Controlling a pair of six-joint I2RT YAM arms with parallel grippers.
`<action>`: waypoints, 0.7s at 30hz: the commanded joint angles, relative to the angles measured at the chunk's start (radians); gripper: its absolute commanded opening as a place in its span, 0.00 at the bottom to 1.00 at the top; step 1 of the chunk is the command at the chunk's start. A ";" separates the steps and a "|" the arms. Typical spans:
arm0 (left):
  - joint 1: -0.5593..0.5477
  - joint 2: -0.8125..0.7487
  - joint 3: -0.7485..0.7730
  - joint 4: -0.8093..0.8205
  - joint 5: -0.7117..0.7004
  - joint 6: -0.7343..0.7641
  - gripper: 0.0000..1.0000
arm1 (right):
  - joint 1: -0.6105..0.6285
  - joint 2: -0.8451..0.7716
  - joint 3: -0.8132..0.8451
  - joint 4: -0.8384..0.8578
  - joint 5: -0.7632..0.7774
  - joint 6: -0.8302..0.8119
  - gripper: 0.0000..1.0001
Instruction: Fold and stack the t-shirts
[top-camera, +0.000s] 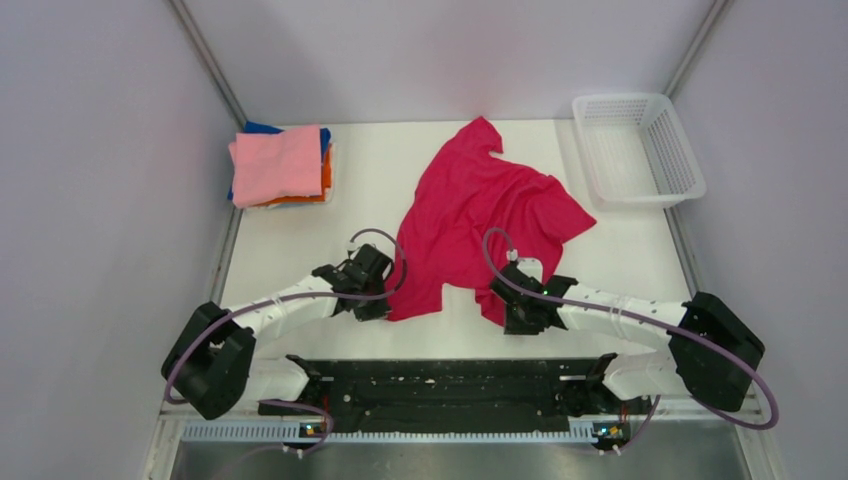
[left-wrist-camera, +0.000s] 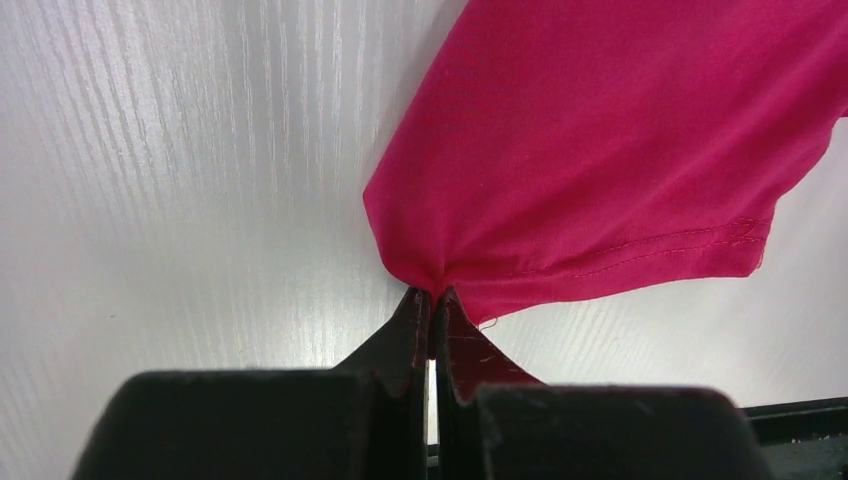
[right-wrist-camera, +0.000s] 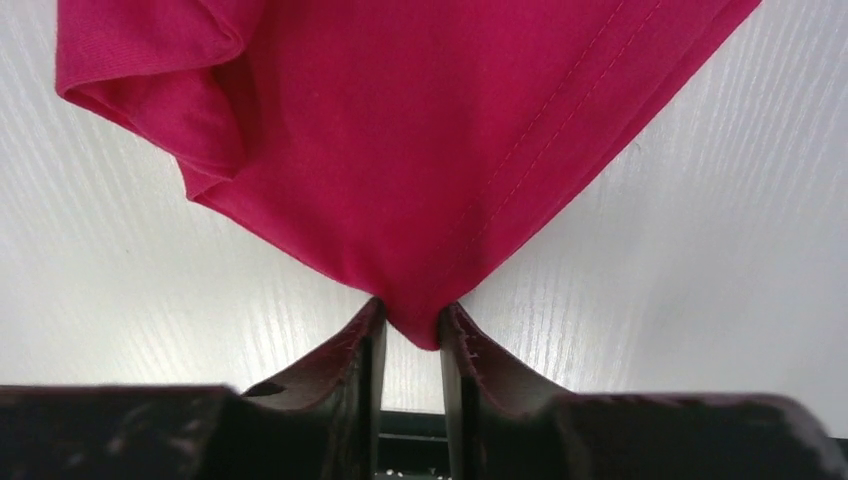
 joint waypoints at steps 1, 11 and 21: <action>-0.002 -0.037 -0.008 0.000 -0.026 -0.009 0.00 | 0.005 0.036 -0.022 0.014 0.035 0.040 0.22; -0.001 -0.068 0.032 -0.001 -0.081 -0.023 0.00 | -0.058 -0.022 -0.025 -0.008 0.142 0.032 0.00; 0.062 -0.067 0.436 0.064 -0.353 0.104 0.00 | -0.359 -0.332 0.190 0.222 0.218 -0.240 0.00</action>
